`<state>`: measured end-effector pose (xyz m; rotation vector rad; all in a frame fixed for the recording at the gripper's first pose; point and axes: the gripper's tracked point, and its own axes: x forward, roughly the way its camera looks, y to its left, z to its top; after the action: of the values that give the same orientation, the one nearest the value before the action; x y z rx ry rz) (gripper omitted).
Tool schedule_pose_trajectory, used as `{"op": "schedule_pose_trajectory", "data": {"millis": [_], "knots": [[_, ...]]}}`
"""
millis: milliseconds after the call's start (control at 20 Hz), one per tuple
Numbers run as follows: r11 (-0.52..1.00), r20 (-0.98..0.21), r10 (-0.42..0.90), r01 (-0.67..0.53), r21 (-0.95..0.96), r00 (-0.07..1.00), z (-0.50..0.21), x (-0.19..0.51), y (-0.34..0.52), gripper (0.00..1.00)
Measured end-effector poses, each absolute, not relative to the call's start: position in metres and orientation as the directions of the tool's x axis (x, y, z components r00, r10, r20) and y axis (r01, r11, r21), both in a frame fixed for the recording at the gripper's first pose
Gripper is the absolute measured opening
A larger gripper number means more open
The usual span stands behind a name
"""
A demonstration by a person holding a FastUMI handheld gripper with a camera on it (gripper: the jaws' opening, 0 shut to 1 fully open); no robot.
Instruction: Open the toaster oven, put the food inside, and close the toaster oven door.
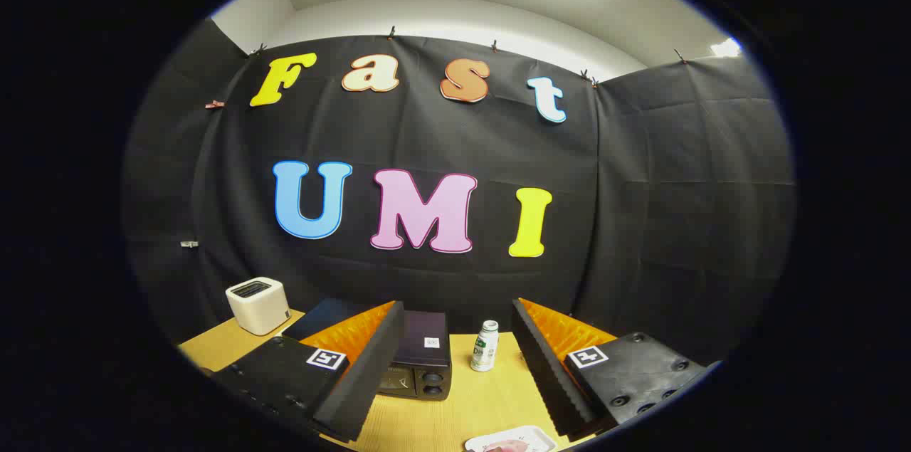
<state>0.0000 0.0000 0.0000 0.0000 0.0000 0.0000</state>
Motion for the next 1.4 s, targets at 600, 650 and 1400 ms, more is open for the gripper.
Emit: {"op": "schedule_pose_trajectory", "data": {"millis": [600,650,1400], "knots": [[1.0,-0.002,0.003,-0.003,-0.009,1.0,-0.001,-0.005,0.004,0.97],[1.0,-0.003,0.003,-0.003,-0.01,1.0,-0.002,-0.005,0.004,0.97],[0.998,-0.052,0.056,-0.055,0.021,0.997,-0.025,0.009,0.075,0.97]]}}
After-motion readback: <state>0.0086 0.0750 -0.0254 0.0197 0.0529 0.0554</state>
